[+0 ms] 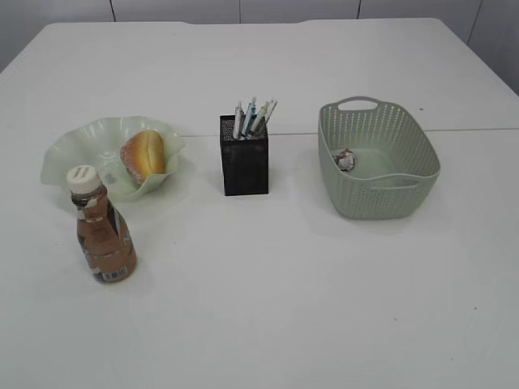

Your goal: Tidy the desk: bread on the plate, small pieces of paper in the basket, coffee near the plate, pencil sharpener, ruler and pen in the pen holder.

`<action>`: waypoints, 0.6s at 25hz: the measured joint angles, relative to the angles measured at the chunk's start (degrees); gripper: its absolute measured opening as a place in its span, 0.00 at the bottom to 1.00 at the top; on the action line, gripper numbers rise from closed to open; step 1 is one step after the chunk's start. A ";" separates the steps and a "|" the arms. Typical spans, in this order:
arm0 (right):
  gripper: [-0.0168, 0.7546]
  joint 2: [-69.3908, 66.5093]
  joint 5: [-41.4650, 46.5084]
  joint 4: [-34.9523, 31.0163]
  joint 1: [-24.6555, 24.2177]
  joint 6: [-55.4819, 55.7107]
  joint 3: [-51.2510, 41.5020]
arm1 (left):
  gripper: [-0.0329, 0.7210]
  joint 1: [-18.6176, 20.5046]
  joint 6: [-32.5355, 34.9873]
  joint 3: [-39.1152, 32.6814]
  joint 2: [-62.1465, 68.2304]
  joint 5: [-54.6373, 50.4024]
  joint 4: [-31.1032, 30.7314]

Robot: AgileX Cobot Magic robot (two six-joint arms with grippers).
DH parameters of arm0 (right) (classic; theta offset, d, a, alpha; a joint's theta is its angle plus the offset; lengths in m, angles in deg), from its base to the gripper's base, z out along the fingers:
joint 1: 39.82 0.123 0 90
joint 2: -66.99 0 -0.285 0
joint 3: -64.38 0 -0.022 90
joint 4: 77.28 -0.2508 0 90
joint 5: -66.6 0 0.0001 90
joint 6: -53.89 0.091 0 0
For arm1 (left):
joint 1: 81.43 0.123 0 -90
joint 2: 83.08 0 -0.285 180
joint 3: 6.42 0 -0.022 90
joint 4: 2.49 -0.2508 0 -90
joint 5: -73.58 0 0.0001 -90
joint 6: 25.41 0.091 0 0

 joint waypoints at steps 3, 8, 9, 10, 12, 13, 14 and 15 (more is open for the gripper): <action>0.59 0.02 0.00 -0.53 0.00 0.00 -0.46 | 0.62 0.00 0.00 -2.54 0.00 0.00 0.22; 0.59 0.02 0.00 1.01 0.00 -3.89 -0.82 | 0.62 0.00 0.00 -5.37 0.00 0.58 0.30; 0.59 0.02 0.00 2.35 0.00 -4.42 -0.97 | 0.62 0.00 0.00 -5.78 0.00 1.46 0.30; 0.59 0.02 0.00 3.78 0.00 -4.90 -1.28 | 0.62 0.00 0.00 -6.11 0.00 2.84 0.30; 0.59 0.02 0.00 5.97 0.00 -5.22 -2.20 | 0.62 0.00 0.00 -7.33 0.00 5.51 0.30; 0.59 0.02 0.00 6.89 0.00 -5.35 -2.74 | 0.62 0.00 0.00 -7.79 0.00 6.22 0.45; 0.59 0.02 0.00 7.43 0.00 -5.48 -3.54 | 0.62 0.00 0.00 -8.08 0.00 6.76 0.57; 0.59 0.02 0.00 7.85 0.00 -5.48 -4.53 | 0.62 0.00 0.00 -8.34 0.00 7.04 0.76</action>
